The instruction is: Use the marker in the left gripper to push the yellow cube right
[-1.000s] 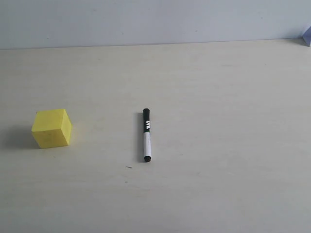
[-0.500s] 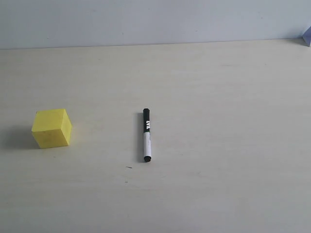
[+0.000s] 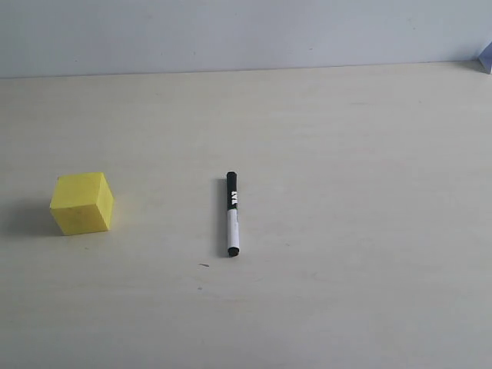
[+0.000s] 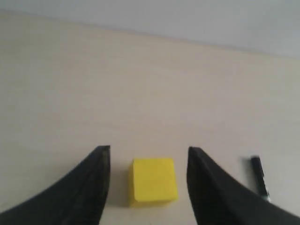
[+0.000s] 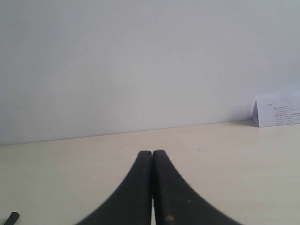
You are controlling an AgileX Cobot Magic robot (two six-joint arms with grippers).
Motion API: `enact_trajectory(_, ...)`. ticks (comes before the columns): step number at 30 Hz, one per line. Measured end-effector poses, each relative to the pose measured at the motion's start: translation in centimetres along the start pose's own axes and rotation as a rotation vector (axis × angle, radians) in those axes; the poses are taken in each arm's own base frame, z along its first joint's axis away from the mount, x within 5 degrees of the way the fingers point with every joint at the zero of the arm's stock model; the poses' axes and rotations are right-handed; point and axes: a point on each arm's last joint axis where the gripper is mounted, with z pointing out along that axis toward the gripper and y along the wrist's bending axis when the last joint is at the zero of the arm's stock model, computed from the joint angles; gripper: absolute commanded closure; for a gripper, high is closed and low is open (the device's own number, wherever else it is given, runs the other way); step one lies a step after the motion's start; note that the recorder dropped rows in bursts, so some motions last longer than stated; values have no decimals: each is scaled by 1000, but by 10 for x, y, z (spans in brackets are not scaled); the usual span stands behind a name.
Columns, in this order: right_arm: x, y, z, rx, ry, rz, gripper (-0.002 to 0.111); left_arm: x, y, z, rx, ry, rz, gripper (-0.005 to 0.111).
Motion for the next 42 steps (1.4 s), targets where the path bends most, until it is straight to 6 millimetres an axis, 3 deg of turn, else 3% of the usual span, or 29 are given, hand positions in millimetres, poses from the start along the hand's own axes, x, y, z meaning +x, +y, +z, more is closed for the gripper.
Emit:
enact_trajectory(6,0,0,0,0,0,0,108,-14,-32,54,214,391,-40,53)
enact_trajectory(11,0,0,0,0,0,0,108,-9,-80,100,349,627,14,53)
enact_trajectory(17,0,0,0,0,0,0,108,12,-141,134,452,689,165,53)
enact_trajectory(20,0,0,0,0,0,0,108,20,-157,149,463,632,196,53)
enact_trajectory(27,0,0,0,0,0,0,108,16,-168,163,454,565,169,53)
enact_trajectory(33,0,0,0,0,0,0,108,3,-175,156,228,599,185,53)
enact_trajectory(42,0,0,0,0,0,0,108,30,-216,176,81,707,238,53)
